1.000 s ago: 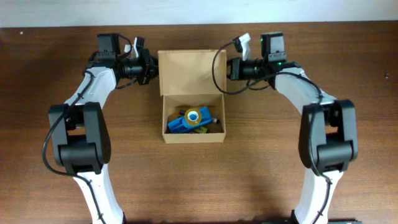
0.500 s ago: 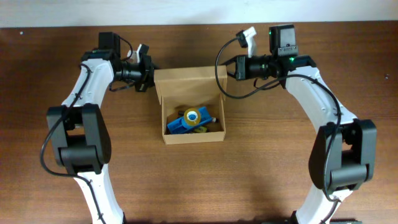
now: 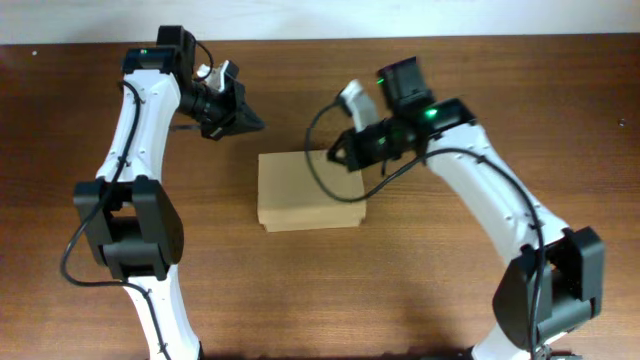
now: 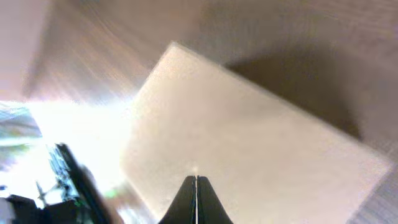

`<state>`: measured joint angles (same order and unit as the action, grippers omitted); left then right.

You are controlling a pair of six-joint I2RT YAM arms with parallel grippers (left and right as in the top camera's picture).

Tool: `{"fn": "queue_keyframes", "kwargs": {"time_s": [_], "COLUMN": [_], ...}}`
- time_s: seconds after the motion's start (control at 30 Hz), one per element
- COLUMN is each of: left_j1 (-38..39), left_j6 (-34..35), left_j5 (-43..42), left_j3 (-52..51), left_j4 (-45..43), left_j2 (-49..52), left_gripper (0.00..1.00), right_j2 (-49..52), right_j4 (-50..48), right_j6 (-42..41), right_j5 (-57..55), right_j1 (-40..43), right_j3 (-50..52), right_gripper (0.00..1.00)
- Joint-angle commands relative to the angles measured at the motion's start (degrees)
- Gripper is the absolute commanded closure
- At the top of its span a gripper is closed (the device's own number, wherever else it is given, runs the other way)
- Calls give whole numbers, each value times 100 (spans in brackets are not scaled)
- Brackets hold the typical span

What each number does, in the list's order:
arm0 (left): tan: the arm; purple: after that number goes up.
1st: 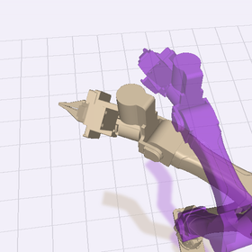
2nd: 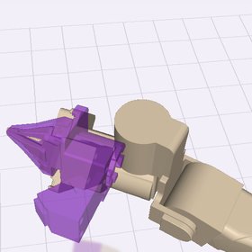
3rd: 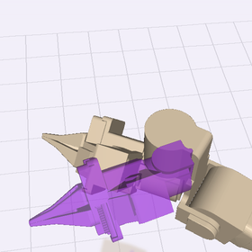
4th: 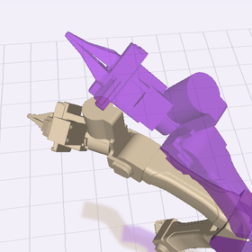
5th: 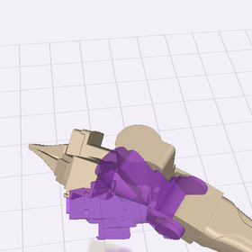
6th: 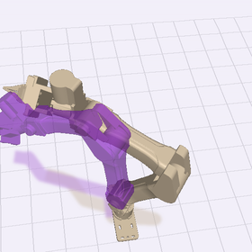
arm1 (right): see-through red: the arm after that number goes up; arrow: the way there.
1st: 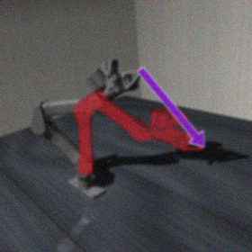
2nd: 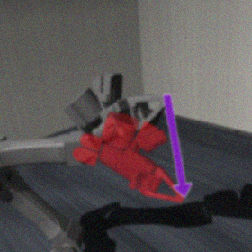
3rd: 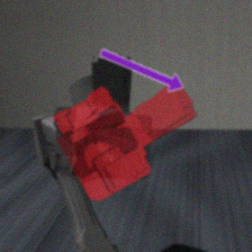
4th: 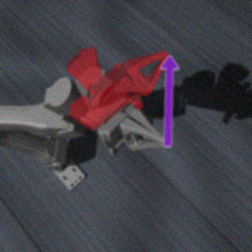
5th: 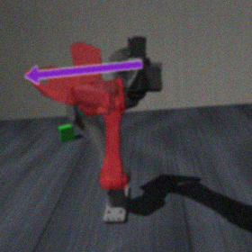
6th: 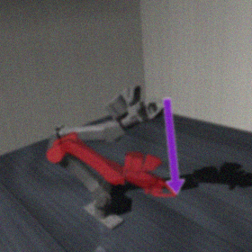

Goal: Pack container
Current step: 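Press the closed lid down with the right gripper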

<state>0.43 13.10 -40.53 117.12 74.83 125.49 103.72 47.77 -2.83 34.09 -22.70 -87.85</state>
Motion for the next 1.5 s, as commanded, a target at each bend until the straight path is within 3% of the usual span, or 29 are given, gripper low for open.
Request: {"fn": "queue_keyframes", "kwargs": {"time_s": [0.0,0.2,0.8,0.9,1.0,1.03,1.07,1.1,1.13,1.23,1.27,1.3,1.33,1.47], "left_j1": [-15,-15,-15,-15,-15,-15,-15,-15,-15,-15,-15,-15,-15,-15], "left_j6": [-116,-94,-33,-33,-35,-37,-37,-37,-37,-37,-35,-35,-33,-37], "left_j5": [866,1451,2044,2044,2044,2044,2044,2044,2044,2041,2041,2041,2039,1687], "left_j3": [380,721,789,859,1084,1191,1316,1429,1558,1919,2028,2135,2232,2334], "left_j4": [245,671,1025,1113,1346,1436,1523,1596,1672,1888,1971,2061,2157,2186], "left_j2": [37,37,37,26,-20,-44,-81,-116,-157,-299,-350,-398,-433,-605], "left_gripper": [98,98,98,98,98,98,98,98,96,74,46,8,0,0], "right_j2": [-114,-7,966,809,560,452,361,269,155,-109,-190,-247,-308,-514], "right_j4": [142,138,260,260,264,264,264,264,275,326,321,313,299,363], "right_j6": [-79,-258,-498,-494,-494,-490,-466,-422,-330,-201,-205,-205,-210,-208], "right_j5": [-1281,-2286,-2367,-2111,-2035,-2035,-2035,-2037,-2037,-2046,-2090,-2116,-2122,-1950], "right_j1": [-459,-1126,-1453,-1451,-1451,-1451,-1451,-1451,-1451,-1440,-1440,-1436,-1436,-1436], "right_j3": [-79,-76,-85,-142,-293,-369,-435,-501,-581,-802,-861,-905,-955,-1158], "right_gripper": [97,97,96,68,50,38,16,1,1,1,1,1,1,1]}}
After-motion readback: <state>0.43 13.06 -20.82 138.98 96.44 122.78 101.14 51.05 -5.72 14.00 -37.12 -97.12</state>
